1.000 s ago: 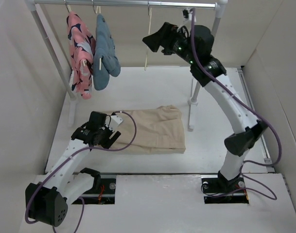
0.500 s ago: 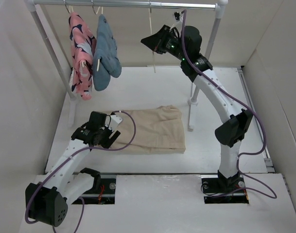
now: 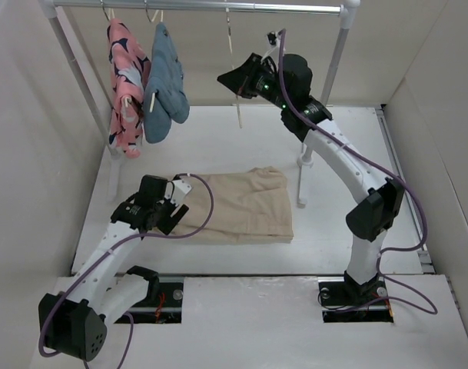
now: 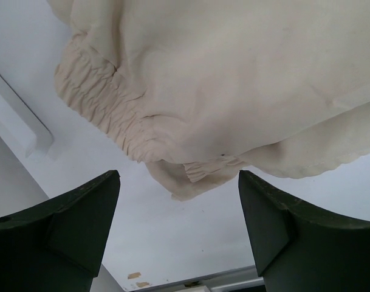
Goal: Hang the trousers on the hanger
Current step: Pick up the hanger from the clothesline.
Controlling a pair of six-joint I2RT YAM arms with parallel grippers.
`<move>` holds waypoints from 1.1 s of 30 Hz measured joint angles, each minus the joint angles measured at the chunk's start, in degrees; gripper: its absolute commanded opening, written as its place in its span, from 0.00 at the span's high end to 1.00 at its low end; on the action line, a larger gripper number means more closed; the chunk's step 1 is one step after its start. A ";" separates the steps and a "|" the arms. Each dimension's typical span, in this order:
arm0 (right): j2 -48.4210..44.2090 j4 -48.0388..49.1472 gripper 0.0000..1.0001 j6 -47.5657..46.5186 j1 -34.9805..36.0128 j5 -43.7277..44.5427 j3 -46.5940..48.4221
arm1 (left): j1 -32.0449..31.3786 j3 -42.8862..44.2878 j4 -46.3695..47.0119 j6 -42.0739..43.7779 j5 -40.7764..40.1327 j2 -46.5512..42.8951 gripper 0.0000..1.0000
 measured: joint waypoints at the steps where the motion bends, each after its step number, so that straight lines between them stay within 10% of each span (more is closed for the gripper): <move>1: -1.07 0.13 1.00 -0.22 0.63 0.44 -2.08 | 0.00 0.28 0.00 0.00 -0.02 0.00 0.24; 16: -10.60 1.95 1.00 -2.95 4.81 5.40 -27.78 | -0.02 10.29 -3.34 0.44 5.90 -6.49 0.24; 24: -26.45 6.75 1.00 -1.75 10.64 15.32 -57.18 | -0.39 28.26 -3.23 -4.11 25.94 -13.38 0.02; 33: -31.04 12.90 1.00 6.62 21.70 25.99 -76.06 | -1.97 37.27 3.15 -20.70 41.44 6.14 0.00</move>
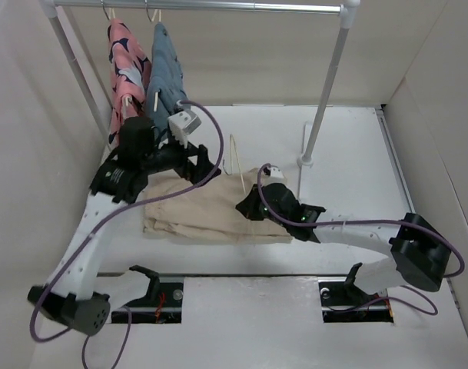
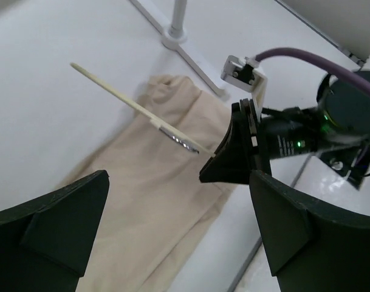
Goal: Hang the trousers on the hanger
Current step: Pick up the hanger from the clothesline, then place the trousers on the hanger.
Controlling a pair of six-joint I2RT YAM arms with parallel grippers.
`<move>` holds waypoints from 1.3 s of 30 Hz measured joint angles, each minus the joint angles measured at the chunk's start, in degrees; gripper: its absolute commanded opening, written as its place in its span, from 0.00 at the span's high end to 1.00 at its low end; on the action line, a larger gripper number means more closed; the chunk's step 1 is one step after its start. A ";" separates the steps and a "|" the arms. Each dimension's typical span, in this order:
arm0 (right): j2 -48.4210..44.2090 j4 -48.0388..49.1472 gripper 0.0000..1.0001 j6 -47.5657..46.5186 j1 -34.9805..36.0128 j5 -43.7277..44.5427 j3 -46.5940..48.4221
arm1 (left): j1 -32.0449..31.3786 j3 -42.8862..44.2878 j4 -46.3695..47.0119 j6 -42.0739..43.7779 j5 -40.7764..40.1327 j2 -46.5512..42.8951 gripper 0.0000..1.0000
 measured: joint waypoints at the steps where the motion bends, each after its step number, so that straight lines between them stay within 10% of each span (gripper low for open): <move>1: 0.33 0.39 1.00 0.96 0.83 1.16 -0.61 | -0.57 -0.17 1.03 -1.99 0.48 2.97 0.00; 23: 10.40 4.22 1.00 8.17 5.01 7.39 -0.44 | -5.95 -4.17 3.04 -12.72 -7.76 18.32 0.31; 35: 14.10 5.27 1.00 8.15 5.35 7.21 1.57 | -6.03 -6.29 3.50 -15.08 -10.36 20.70 1.00; 39: 14.36 5.66 1.00 8.24 5.31 7.69 1.60 | -6.01 -6.29 3.52 -17.70 -10.27 20.72 1.00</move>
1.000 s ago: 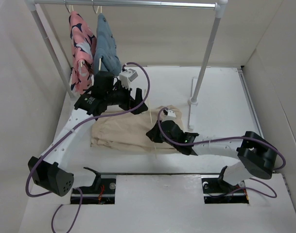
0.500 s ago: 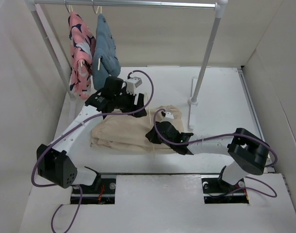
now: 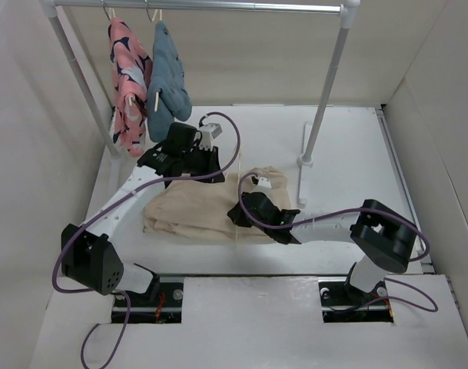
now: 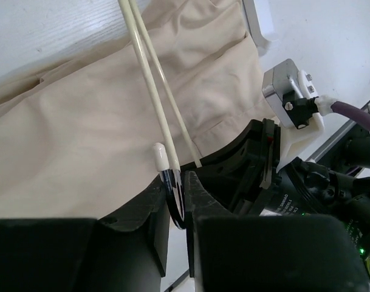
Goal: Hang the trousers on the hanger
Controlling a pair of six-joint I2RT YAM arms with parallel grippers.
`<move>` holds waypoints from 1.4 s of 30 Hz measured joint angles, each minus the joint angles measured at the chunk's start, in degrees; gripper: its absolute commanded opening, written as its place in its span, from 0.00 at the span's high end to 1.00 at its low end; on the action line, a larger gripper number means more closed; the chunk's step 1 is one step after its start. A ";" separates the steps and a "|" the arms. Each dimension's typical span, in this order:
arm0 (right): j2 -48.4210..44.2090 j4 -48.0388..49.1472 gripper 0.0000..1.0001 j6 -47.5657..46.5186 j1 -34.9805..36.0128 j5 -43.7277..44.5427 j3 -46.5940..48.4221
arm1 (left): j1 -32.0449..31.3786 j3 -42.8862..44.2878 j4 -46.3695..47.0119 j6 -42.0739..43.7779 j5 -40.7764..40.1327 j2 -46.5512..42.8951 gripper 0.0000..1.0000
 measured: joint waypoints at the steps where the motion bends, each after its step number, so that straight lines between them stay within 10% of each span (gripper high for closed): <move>1: 0.09 -0.02 1.00 -0.26 0.00 -0.26 0.00 | 0.00 0.00 -0.02 -0.22 -0.04 0.00 1.00; 3: 0.57 0.07 0.97 -0.96 -0.04 -0.70 0.15 | 0.17 -0.22 -0.02 -0.76 -0.24 0.00 1.00; 5: 0.85 -0.04 0.63 -1.55 -0.07 -1.29 0.24 | 0.72 -0.83 -0.09 -1.77 -0.42 0.00 1.00; 9: 0.61 -0.44 0.29 -5.79 0.11 -4.33 1.16 | 3.02 -2.82 -0.17 -1.92 -1.42 0.48 1.00; 19: -17.22 -14.67 0.04 -9.64 0.39 -1.25 1.25 | 8.22 -6.43 0.66 -9.11 -0.24 1.99 1.00; 36: -26.60 -42.14 0.01 0.66 -14.82 2.12 -6.16 | 7.72 -12.59 6.21 -23.61 0.94 1.97 1.00; 42: -21.46 -36.02 0.34 0.24 -15.80 -3.61 -8.41 | 7.63 -15.54 8.74 -23.78 -1.95 1.97 1.00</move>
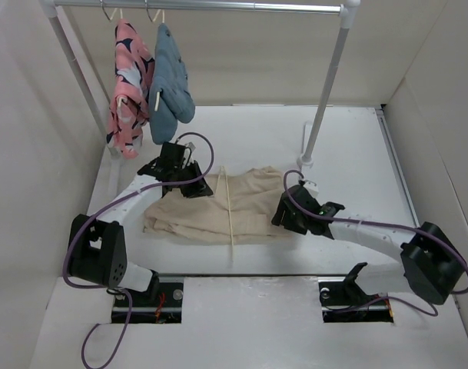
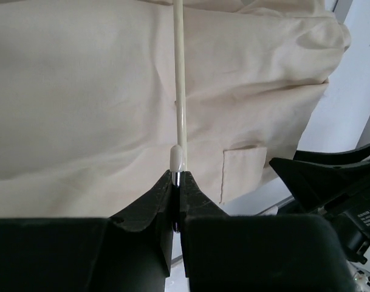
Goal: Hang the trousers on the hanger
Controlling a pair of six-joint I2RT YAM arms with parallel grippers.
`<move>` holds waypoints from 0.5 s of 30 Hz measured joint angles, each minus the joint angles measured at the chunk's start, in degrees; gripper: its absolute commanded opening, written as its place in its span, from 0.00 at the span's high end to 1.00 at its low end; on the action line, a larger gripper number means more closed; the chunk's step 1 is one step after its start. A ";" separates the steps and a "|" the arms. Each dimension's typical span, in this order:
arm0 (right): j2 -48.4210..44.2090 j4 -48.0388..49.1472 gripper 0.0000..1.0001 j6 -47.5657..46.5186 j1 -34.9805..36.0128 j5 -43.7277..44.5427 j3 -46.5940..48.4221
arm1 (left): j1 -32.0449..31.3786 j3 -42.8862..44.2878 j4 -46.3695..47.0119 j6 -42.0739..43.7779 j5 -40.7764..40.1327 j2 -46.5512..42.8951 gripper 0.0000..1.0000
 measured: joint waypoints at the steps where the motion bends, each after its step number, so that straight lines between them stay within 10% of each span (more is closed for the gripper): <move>1: 1.44 1.14 0.42 -0.11 0.00 -0.81 -0.02 | 0.00 -0.04 0.33 0.00 -0.26 0.00 1.00; 5: 5.92 3.50 1.00 -0.83 -0.46 -2.89 0.02 | -0.15 -0.66 2.21 0.11 -0.85 -0.02 1.00; 15: 9.25 0.26 1.00 -15.80 2.60 -1.97 20.79 | -0.13 -1.05 4.74 0.46 -2.27 -0.02 1.00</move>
